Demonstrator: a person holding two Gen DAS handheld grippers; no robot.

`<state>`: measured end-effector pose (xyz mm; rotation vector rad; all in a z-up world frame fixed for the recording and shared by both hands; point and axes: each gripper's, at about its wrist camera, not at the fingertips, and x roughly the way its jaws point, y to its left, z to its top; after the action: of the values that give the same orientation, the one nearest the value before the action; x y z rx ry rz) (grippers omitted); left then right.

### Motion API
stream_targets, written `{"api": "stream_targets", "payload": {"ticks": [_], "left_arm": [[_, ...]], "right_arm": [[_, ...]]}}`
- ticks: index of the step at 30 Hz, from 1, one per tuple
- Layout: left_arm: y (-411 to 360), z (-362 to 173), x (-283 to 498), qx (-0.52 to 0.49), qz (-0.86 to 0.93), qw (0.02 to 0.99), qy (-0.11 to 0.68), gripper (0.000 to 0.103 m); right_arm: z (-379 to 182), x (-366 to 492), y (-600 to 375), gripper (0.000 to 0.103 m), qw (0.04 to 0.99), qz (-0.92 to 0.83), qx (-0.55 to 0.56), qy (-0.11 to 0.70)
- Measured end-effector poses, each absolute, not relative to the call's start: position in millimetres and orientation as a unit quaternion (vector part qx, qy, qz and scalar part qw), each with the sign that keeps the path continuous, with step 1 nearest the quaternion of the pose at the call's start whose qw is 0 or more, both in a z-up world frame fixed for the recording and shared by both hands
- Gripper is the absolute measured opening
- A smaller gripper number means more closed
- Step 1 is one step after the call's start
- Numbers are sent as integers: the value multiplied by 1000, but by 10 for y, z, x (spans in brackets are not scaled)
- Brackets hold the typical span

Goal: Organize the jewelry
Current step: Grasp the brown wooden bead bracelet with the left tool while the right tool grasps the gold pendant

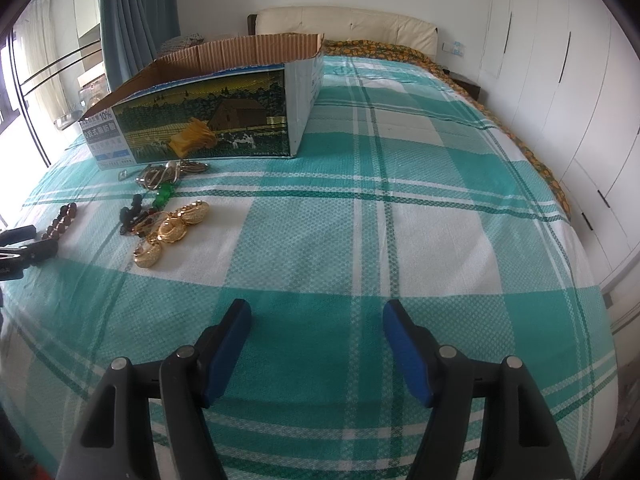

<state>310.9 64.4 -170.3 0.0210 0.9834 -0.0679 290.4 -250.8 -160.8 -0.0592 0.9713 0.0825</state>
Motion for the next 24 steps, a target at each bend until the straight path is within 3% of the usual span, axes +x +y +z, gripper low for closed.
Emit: {"api": "stream_targets", "payload": {"ticks": [7,8,9,10,12,13,14,24], "left_arm": [[450,-1701,3058,29,-52,888,455,96],[407,-1696,3051,31,-57,890,450,90],[378,-1683,3039,34,-62,892,446,87],[344,-1672,3027,35,-67,893,443,79],[308,-1650,3011,38,-77,895,439,64],[304,-1637,3005,40,-80,895,436,47],[304,-1625,2999,41,-81,896,435,23],[379,-1414,2874,-10,-118,895,431,22]], "right_arm": [[-1518,3335,-2087,70,871,130,24,472],[-1561,3427,-1988,66,870,132,10,476],[-1614,3497,-1910,54,868,131,-3,479],[-1665,3548,-1846,53,863,135,-9,486],[-1666,3556,-1728,27,867,146,-32,476],[-1654,3541,-1699,28,867,151,-37,474],[-1650,3527,-1700,28,864,155,-34,478],[-1035,3068,-2140,28,884,165,31,436]]}}
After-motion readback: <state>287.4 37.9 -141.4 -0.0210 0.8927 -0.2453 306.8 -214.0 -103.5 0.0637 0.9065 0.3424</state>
